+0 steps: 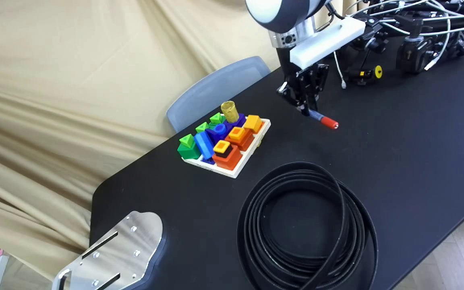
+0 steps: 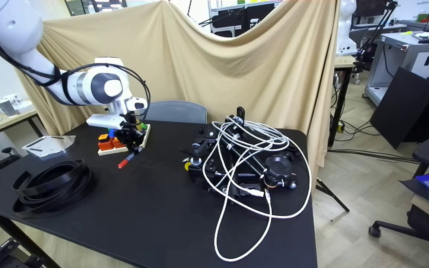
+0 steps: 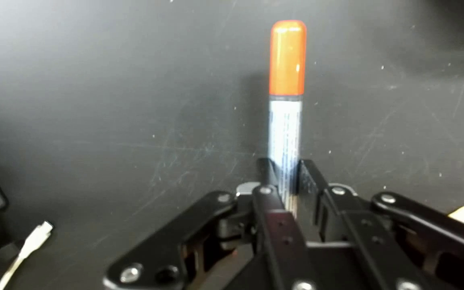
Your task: Move the marker towards you
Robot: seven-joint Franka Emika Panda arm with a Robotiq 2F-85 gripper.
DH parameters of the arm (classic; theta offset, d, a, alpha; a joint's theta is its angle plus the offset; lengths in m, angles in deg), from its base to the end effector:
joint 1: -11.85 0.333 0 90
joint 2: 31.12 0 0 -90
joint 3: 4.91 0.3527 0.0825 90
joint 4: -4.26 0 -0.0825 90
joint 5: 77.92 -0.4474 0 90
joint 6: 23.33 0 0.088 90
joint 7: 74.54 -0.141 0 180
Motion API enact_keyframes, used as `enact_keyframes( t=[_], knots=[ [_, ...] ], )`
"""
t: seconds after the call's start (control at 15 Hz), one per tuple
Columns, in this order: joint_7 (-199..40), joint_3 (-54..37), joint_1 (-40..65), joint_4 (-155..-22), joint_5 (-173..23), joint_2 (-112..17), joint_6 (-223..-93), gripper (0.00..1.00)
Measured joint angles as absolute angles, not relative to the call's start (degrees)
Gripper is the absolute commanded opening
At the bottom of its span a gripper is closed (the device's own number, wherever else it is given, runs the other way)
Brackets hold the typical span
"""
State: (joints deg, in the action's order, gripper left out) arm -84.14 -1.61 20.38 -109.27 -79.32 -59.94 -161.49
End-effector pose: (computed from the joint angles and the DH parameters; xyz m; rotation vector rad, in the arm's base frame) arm 0.6443 0.1360 0.1519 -3.1097 -0.0218 0.1235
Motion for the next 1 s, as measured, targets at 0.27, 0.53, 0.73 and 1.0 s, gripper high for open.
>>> enact_keyframes(
  t=[0.27,0.53,0.73,1.0],
  knots=[
    [-86.6,-1.6,20.7,-118.2,-80.3,-54.9,-164.9,0.05],
    [-89.1,-1.9,20.7,-126.0,-80.6,-52.3,-171.7,0.05],
    [-89.9,-2.6,20.5,-129.6,-81.4,-52.1,-175.9,0.05],
    [-90.0,-2.6,19.6,-131.7,-84.1,-52.1,-177.4,0.46]
  ],
)
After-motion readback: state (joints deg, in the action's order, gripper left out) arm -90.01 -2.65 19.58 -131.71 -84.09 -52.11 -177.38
